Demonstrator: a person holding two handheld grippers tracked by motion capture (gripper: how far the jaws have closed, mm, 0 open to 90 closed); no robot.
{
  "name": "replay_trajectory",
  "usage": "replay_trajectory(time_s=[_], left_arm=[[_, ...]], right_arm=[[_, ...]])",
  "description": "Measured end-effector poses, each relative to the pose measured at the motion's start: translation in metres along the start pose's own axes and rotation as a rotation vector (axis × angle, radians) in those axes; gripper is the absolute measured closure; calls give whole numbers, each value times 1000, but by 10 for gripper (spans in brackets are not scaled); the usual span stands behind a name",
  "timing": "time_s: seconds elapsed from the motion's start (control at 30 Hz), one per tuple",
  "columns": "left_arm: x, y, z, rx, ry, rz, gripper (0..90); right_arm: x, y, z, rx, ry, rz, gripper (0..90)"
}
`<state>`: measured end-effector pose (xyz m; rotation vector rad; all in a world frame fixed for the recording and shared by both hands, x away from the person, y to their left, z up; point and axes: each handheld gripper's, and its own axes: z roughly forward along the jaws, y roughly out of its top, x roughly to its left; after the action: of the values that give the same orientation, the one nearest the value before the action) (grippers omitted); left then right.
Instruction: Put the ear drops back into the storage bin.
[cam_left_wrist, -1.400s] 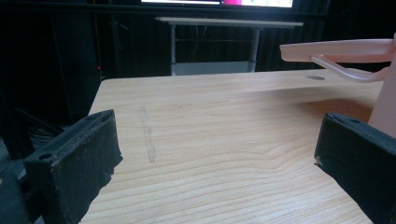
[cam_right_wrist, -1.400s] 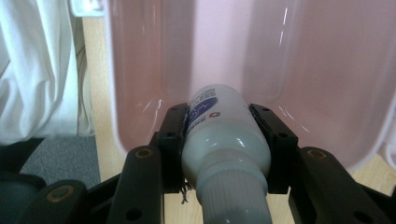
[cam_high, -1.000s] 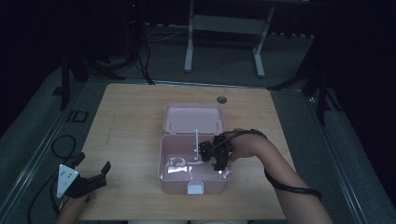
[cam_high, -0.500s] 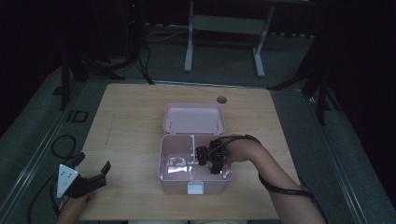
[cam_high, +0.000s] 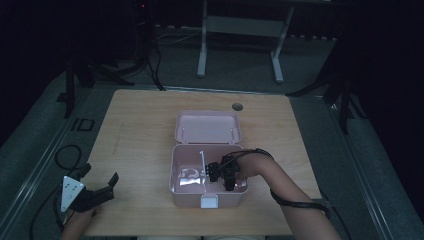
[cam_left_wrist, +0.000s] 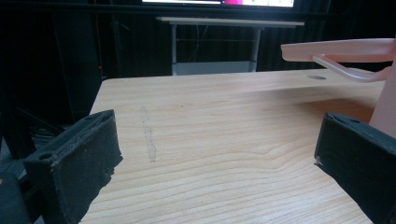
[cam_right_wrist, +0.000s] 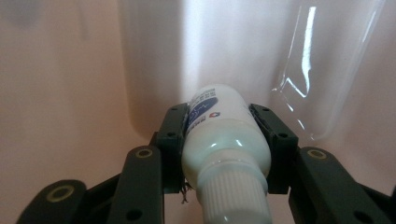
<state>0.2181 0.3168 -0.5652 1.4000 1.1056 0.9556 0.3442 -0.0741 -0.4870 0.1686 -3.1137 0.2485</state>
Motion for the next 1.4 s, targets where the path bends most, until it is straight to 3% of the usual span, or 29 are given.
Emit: replay_trajectory(time_s=[0.6,0.87,1.4], left_arm=[[-1,0,0,-3,-2,6,4],[-1,0,0,-4,-2,8,4],[-1,0,0,-2,0,8,4]], right_arm=[[-2,1,9,20,-1,1,591],[-2,0,6,10,19,10,551],[0,-14,-36,-87,-42,25,406]])
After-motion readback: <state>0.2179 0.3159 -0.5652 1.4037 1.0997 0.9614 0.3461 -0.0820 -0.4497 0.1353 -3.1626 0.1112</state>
